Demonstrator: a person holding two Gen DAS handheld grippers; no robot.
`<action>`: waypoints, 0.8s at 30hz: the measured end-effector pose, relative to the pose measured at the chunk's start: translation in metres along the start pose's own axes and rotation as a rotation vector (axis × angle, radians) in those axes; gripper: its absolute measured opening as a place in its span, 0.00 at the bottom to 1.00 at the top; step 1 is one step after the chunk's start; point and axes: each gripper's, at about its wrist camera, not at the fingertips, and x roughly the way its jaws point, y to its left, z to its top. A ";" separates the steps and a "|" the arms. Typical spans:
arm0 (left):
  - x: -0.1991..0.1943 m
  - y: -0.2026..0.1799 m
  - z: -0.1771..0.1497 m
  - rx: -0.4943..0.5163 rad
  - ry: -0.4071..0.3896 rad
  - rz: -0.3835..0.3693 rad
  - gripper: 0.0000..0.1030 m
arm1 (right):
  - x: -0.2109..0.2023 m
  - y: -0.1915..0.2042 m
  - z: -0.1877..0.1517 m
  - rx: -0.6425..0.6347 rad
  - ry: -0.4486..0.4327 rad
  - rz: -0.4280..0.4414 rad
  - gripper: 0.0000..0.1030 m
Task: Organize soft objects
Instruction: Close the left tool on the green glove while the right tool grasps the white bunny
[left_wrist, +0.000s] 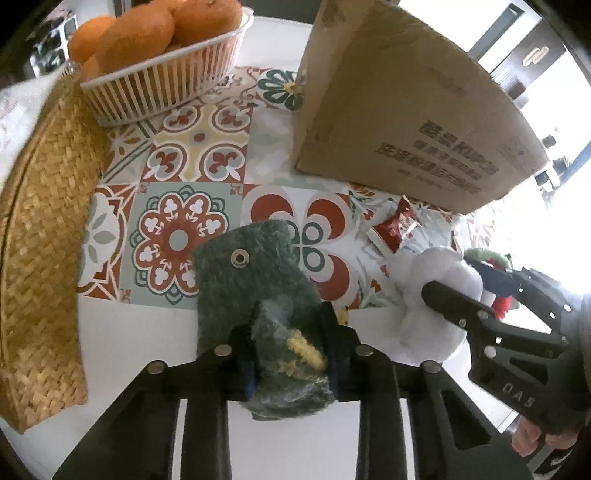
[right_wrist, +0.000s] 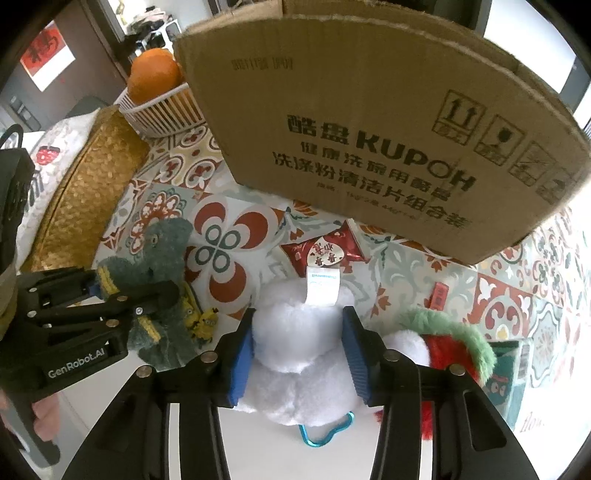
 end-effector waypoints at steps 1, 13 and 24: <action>-0.003 -0.002 -0.002 0.009 -0.007 0.003 0.25 | -0.003 0.000 -0.001 0.001 -0.009 -0.002 0.44; -0.044 -0.013 -0.008 0.072 -0.112 0.027 0.22 | -0.033 0.003 -0.010 0.006 -0.079 0.018 0.44; -0.076 -0.022 -0.012 0.116 -0.240 0.054 0.20 | -0.062 0.005 -0.011 0.017 -0.158 0.014 0.44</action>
